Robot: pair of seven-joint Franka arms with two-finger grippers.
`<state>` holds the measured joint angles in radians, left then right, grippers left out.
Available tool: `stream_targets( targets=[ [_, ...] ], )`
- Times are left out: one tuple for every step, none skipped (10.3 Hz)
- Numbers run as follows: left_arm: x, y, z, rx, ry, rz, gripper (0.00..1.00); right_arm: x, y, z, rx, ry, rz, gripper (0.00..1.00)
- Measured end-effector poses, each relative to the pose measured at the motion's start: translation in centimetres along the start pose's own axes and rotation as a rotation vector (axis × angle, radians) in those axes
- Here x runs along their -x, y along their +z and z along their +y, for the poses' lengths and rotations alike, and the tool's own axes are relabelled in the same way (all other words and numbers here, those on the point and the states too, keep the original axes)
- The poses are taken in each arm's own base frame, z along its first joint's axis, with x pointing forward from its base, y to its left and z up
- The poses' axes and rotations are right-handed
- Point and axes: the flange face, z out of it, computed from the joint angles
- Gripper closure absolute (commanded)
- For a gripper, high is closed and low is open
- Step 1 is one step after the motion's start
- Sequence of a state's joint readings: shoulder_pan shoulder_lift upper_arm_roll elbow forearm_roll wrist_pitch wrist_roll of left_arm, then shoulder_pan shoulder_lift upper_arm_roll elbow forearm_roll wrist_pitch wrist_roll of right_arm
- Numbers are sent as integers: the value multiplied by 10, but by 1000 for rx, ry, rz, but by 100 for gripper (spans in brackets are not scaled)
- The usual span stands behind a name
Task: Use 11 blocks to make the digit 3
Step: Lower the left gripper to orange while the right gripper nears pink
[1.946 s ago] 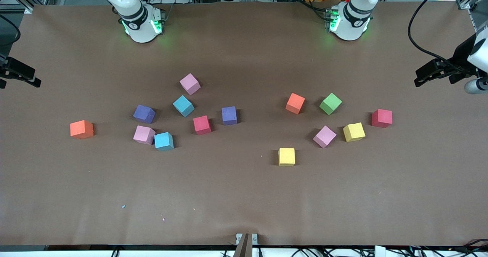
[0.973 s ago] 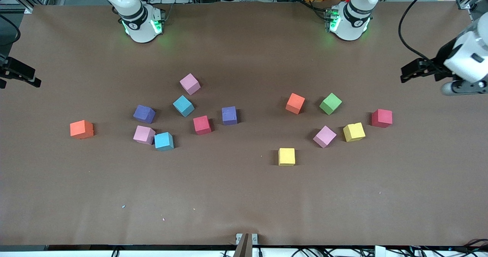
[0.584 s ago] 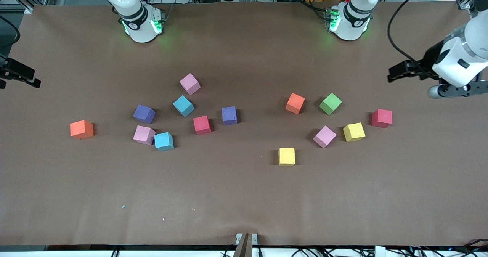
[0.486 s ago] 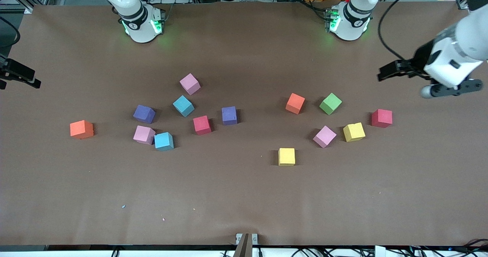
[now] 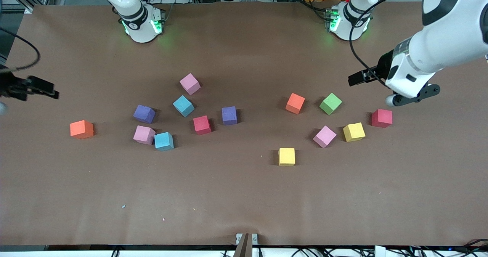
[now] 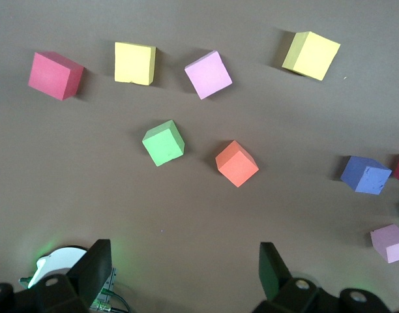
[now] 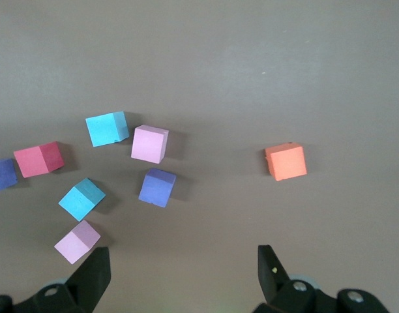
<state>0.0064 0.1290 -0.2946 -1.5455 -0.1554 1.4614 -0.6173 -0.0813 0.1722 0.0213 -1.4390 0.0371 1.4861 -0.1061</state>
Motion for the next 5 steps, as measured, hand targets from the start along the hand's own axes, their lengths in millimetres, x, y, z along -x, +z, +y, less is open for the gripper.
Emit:
stream_targets(
  targets=[
    [9,9,18,-13,-66,-9,0,-11,16,-8,-1,-15,-18,0],
    [22,21,40,-23,-141,-5,0,-23,32,-14,-1,-27,-22,0],
    [29,38,56,-23,-217,5,0,-37,50,-23,1,-44,-25,0],
    [30,60,65,-24,-289,9,0,-53,78,-34,0,-63,-49,0],
    [29,81,69,-21,-370,14,0,-66,104,-45,1,-80,-67,0]
  ],
)
